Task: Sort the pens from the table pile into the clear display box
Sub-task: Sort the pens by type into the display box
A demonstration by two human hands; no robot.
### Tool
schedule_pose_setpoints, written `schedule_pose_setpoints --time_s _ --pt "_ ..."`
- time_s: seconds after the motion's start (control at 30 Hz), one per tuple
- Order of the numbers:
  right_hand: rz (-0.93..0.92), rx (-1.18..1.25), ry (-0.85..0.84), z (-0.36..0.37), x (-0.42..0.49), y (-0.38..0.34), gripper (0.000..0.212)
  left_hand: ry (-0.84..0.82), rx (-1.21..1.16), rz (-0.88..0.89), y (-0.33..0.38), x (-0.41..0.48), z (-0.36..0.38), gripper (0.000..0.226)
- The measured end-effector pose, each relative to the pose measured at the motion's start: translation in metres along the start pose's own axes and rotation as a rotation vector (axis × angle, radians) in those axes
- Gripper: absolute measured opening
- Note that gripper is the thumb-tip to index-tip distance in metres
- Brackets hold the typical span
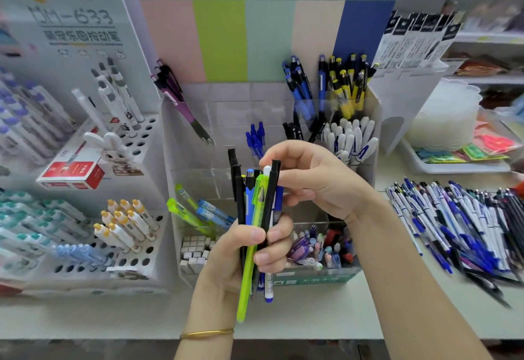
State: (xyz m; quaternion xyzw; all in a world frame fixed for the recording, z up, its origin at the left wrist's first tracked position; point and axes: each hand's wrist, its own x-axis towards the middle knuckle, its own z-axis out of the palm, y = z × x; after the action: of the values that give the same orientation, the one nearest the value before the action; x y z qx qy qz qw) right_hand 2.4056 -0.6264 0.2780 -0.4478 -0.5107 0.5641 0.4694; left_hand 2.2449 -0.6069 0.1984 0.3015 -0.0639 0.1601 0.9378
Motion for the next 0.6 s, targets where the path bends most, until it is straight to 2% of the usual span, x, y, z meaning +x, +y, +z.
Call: schedule_pose_setpoints --time_s 0.17,0.37,0.6 --pt "-0.013 -0.041 -0.025 -0.005 0.002 -0.002 0.017 -0.005 -0.06 -0.026 -0.005 0.001 -0.006 0.047" --pt "0.03 -0.171 -0.017 -0.011 0.003 -0.003 0.011 0.01 -0.062 -0.071 0.0 -0.005 -0.016 0.049" --pt "-0.002 -0.184 0.054 -0.013 -0.005 -0.007 0.011 -0.003 -0.06 -0.073 -0.006 -0.011 -0.022 0.047"
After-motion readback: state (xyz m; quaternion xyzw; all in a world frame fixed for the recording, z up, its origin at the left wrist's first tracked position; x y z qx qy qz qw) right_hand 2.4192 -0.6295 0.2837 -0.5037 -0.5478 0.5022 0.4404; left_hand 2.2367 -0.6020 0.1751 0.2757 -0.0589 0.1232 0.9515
